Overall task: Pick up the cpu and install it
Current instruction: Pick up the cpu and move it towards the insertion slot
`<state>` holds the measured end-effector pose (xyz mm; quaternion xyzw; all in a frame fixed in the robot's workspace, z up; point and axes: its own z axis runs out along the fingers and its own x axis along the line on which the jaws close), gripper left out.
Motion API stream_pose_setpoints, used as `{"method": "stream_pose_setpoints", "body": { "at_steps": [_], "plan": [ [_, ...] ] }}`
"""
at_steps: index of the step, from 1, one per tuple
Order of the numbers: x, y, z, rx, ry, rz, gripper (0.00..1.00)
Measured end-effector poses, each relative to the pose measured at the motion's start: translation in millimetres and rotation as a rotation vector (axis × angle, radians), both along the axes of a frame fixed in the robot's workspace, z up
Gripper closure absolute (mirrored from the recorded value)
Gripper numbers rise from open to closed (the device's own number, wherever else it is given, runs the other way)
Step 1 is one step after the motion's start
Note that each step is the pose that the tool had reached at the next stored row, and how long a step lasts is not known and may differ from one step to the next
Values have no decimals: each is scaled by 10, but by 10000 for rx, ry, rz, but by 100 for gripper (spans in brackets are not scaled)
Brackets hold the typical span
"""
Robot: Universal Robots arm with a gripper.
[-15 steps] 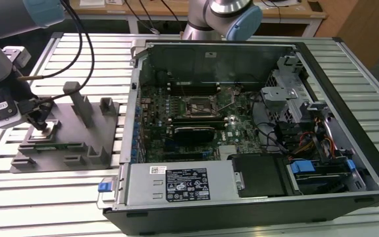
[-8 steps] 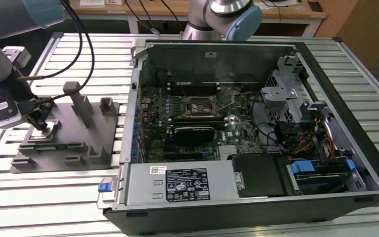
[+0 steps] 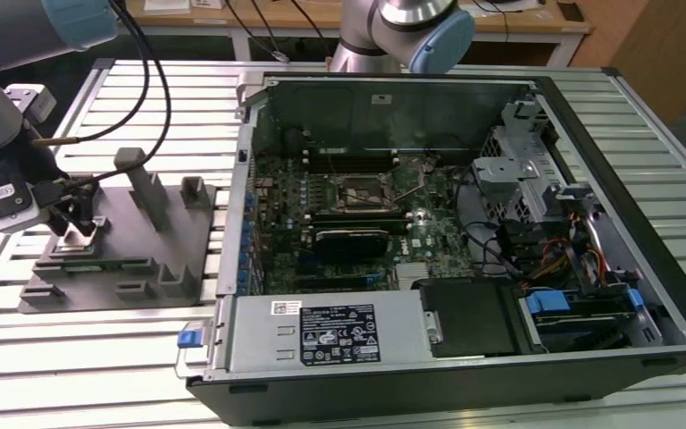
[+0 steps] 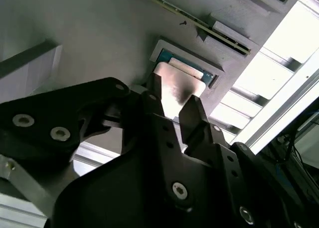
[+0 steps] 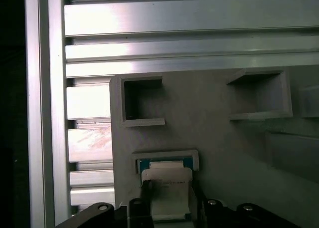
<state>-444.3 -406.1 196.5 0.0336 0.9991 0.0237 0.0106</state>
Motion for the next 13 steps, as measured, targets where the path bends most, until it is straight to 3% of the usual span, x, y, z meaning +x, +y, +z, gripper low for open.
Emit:
{"method": "stream_pose_setpoints", "body": {
  "at_steps": [3, 5, 8, 13],
  "plan": [
    [0, 0, 0, 0, 0, 1, 53],
    [0, 0, 0, 0, 0, 2, 41],
    [0, 0, -1, 0, 1, 53, 41],
    [0, 0, -20, -2, 1, 576, 41]
  ]
}}
